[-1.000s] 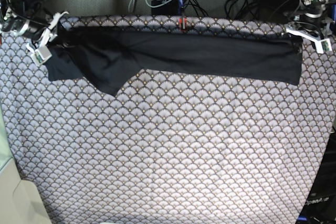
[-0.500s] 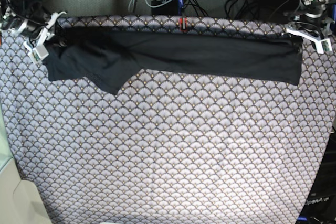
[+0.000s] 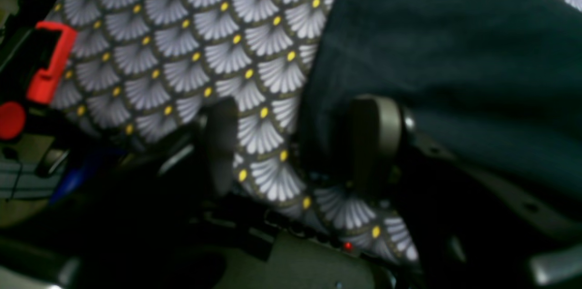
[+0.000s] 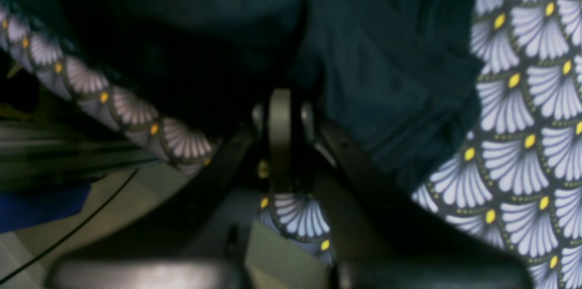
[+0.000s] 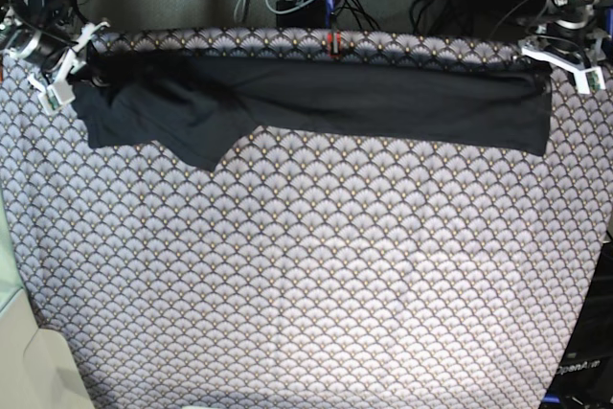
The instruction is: Fold the T-shirt properly
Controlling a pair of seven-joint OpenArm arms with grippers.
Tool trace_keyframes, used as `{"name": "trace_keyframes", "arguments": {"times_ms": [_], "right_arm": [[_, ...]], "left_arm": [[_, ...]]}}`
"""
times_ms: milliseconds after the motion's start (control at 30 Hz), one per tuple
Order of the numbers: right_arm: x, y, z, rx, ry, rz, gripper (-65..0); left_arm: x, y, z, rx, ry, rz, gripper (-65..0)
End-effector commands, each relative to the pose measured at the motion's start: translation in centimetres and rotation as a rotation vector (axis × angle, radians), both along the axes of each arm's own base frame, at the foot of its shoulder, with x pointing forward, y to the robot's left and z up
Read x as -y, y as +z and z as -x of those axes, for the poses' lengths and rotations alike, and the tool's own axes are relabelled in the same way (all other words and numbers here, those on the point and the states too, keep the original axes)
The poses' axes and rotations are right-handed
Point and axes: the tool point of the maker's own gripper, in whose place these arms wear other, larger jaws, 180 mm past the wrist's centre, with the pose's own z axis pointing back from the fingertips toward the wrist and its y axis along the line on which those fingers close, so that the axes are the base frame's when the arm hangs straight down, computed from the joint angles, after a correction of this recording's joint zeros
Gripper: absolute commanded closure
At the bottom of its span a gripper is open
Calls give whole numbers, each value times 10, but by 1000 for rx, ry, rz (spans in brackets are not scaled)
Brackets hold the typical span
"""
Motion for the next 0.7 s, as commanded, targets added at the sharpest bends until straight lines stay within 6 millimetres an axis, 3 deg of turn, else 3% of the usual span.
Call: {"name": "trace_keyframes", "arguments": {"times_ms": [0, 200, 333, 433, 533, 667], "right_arm": [[4, 17, -12, 46, 16, 11, -11], [-8, 52, -25, 110, 91, 74, -12], [-26, 70, -32, 123, 180, 141, -12], [-39, 85, -46, 149, 221, 198, -12], [-38, 100, -74, 188, 197, 251, -12], [-38, 103, -103, 192, 163, 349, -39]], "left_arm": [[-7, 14, -5, 42, -1, -29, -371], [-7, 14, -5, 42, -1, -29, -371], [-6, 13, -5, 40, -2, -25, -371], [-6, 12, -5, 40, -1, -24, -371], [-5, 12, -5, 40, -2, -23, -371], [-5, 11, -5, 41, -2, -21, -371]]}}
